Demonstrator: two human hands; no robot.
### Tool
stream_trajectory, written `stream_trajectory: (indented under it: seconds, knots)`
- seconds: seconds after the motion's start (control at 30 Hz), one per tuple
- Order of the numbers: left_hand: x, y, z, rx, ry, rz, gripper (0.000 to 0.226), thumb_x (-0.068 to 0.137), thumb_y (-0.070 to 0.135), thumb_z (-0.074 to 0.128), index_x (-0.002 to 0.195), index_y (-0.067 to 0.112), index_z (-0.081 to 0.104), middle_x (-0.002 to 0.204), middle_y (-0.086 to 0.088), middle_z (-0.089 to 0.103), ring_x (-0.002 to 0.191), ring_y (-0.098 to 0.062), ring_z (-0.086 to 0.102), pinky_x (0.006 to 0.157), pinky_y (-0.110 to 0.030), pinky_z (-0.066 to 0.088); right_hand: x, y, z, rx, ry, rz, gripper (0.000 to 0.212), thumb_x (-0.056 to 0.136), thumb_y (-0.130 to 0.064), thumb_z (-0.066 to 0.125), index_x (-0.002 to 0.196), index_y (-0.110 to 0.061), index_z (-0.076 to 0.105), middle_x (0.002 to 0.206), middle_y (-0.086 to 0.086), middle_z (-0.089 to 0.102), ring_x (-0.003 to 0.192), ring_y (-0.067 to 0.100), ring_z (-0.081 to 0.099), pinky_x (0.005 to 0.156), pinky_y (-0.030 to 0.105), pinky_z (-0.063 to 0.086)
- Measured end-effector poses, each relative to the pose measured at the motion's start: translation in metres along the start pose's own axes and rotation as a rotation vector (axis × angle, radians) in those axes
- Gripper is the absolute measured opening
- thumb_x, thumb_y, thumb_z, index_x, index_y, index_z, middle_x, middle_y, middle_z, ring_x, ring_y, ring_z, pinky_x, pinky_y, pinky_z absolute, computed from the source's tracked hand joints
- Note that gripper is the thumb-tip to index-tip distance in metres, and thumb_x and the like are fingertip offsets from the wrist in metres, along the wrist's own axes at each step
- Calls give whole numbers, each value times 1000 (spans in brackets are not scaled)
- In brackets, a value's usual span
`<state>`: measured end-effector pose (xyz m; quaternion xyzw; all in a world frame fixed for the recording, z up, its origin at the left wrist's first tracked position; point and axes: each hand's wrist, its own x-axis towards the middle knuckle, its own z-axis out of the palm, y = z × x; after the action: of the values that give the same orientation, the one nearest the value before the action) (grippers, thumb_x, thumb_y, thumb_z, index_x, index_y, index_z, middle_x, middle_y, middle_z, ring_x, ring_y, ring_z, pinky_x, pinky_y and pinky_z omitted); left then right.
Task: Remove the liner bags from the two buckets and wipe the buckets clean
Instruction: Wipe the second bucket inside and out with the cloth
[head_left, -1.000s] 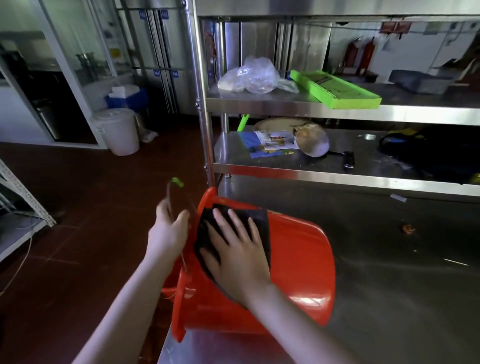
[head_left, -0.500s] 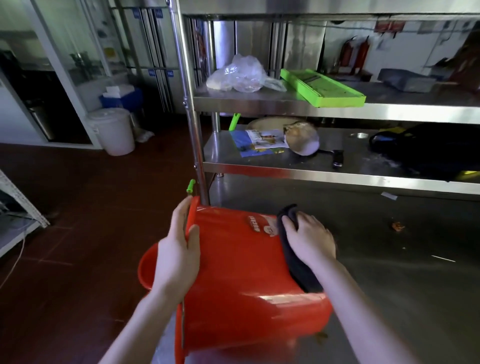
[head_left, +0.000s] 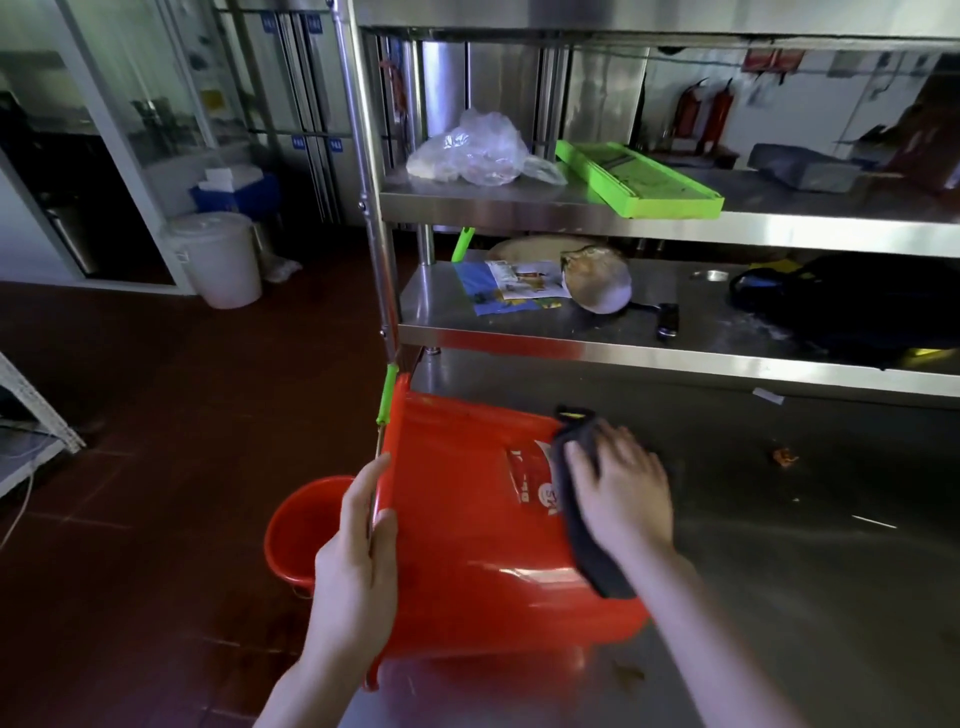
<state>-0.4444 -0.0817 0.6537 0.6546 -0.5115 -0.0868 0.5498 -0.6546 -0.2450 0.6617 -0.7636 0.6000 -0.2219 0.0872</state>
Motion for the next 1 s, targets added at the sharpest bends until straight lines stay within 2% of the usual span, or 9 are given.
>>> stream_trajectory:
  seconds: [0.1,0.17,0.3,0.43,0.6,0.73,0.87,0.93,1.0]
  knots:
    - [-20,1,2,19,-7,36,46,95,41,36,138,58,33,75,-8,64,46,-25,55,41,-16,41,29,2,-7,39,-157,159,56,98,-55,25,139,-23,47,145,0,47,136,22,40,112,45,31]
    - [-26,3,4,21,-12,38,48,94,39,37,136,61,32,74,-4,65,45,-21,55,45,-12,40,28,-39,3,-27,-124,-24,52,98,-54,29,134,-25,52,143,-2,50,133,21,42,112,44,29]
    - [-11,3,-7,14,-10,-36,49,99,32,44,132,67,30,70,-6,65,49,-23,59,46,-21,45,-21,-120,28,45,6,-447,51,94,-54,36,130,-26,58,148,-6,46,139,21,39,115,46,27]
    - [48,12,-25,64,-1,-211,62,93,53,53,136,72,13,73,18,61,55,4,60,52,-13,43,-71,-122,54,16,82,-565,55,94,-54,41,146,-35,38,158,-10,28,148,20,21,118,50,19]
    - [119,19,-7,174,-162,-417,68,95,41,52,147,52,10,89,14,51,65,-7,57,50,-19,44,-99,-105,69,6,135,-656,54,96,-54,42,147,-37,34,159,-10,24,149,20,16,117,52,19]
    - [99,24,-9,170,-176,-276,62,100,23,44,144,58,16,75,8,60,44,-15,60,38,-23,49,-64,-67,55,-22,105,-444,57,93,-57,38,145,-35,38,159,-9,25,148,18,20,116,50,20]
    - [51,15,-8,135,-157,-136,69,101,19,44,137,71,15,66,-9,66,49,-28,63,42,-36,52,-14,-4,26,-20,156,-42,58,95,-50,34,134,-13,57,149,5,45,140,27,38,111,53,31]
    - [37,12,-5,91,-131,-106,72,101,16,46,139,69,16,66,-11,65,43,-26,58,39,-33,49,14,7,14,60,46,135,57,99,-51,31,139,-16,50,152,2,41,143,25,31,114,51,27]
    - [36,11,-3,66,-121,-93,72,101,15,45,140,68,16,67,-11,65,39,-25,55,39,-36,48,28,-11,15,28,9,170,55,99,-53,29,140,-22,48,153,-3,39,144,21,27,115,49,23]
